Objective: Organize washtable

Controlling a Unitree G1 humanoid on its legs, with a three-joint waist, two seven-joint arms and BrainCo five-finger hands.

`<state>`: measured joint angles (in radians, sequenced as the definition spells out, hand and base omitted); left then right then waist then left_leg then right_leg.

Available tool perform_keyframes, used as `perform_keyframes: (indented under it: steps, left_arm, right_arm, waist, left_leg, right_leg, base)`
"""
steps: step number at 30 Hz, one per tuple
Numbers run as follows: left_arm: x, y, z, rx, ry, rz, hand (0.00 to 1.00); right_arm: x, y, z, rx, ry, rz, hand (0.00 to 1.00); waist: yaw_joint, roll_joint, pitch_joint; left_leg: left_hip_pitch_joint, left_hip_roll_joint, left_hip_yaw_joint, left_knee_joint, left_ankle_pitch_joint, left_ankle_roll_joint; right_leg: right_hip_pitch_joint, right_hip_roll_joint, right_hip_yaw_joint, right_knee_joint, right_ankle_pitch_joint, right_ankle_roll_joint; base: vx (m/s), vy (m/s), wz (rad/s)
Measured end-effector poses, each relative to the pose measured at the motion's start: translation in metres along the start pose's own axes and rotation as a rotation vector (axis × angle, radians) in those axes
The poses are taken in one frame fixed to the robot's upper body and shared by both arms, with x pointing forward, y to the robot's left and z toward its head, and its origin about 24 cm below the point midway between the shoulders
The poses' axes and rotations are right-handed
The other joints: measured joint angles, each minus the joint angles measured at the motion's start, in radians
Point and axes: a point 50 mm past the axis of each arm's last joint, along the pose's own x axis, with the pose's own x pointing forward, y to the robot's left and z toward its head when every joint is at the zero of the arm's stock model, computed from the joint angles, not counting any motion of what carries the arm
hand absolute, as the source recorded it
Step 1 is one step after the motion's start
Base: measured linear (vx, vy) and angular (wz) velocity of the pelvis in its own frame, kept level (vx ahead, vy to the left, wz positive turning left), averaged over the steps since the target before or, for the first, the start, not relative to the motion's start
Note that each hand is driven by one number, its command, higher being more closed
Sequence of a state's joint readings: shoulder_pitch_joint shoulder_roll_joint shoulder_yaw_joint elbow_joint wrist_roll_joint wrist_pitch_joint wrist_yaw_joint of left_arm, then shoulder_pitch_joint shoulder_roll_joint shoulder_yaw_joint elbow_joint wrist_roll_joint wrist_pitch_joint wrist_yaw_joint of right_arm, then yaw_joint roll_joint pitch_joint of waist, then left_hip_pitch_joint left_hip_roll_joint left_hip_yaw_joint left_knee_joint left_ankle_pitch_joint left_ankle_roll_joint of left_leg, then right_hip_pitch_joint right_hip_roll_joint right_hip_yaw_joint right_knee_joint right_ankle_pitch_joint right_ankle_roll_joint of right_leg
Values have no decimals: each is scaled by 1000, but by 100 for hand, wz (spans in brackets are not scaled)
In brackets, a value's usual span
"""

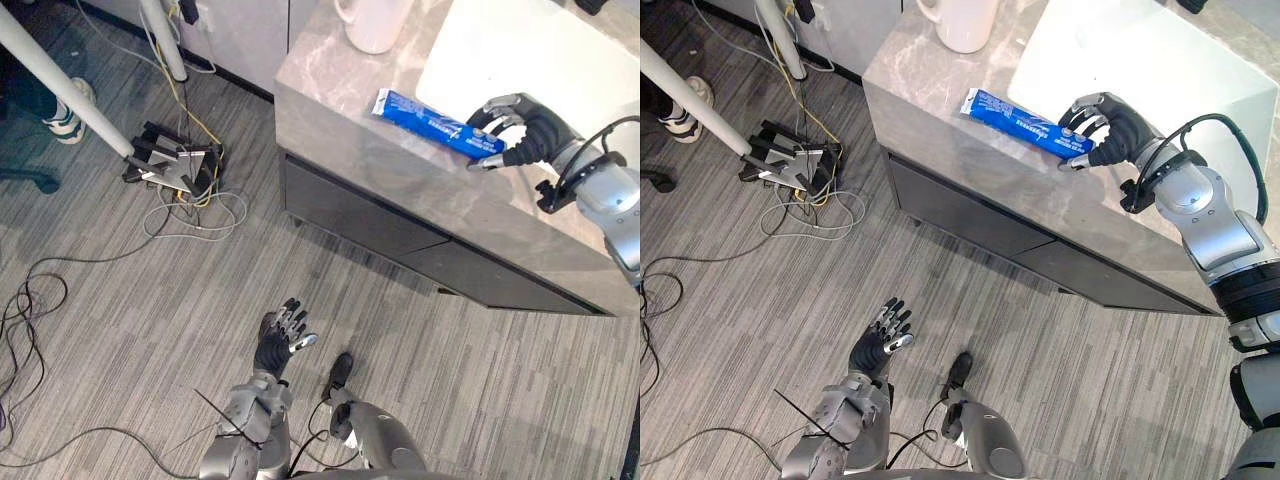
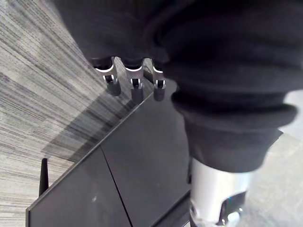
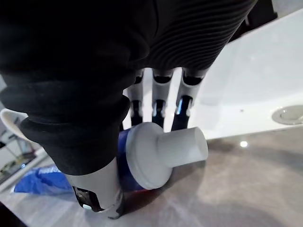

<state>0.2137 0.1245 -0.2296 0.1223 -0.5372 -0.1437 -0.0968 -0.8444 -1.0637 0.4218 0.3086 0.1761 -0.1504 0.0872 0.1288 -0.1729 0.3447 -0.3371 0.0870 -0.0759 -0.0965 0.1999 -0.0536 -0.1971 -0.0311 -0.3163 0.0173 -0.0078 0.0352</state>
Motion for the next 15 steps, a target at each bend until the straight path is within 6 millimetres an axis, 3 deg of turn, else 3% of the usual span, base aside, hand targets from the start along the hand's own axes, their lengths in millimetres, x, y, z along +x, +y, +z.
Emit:
perform_keyframes:
  steps: [11, 15]
  left_arm:
    - [0, 0, 11, 4, -56, 9, 0]
    - [1, 0, 43, 41, -176, -18, 0]
  right_arm:
    - [-3, 8, -5, -3, 18, 39, 100]
    - [-3, 7, -1, -2, 1, 43, 100]
  waist:
    - [0, 2, 1]
    - [-5, 18, -6]
  left_leg:
    - [31, 0, -5, -6, 1, -2]
    - [41, 2, -4, -6, -5, 4]
  right_leg:
    - [33, -3, 18, 0, -2, -2]
    - [40, -5, 19, 6, -4, -4]
  base:
    - [12, 8, 2]
    - [-37, 12, 0]
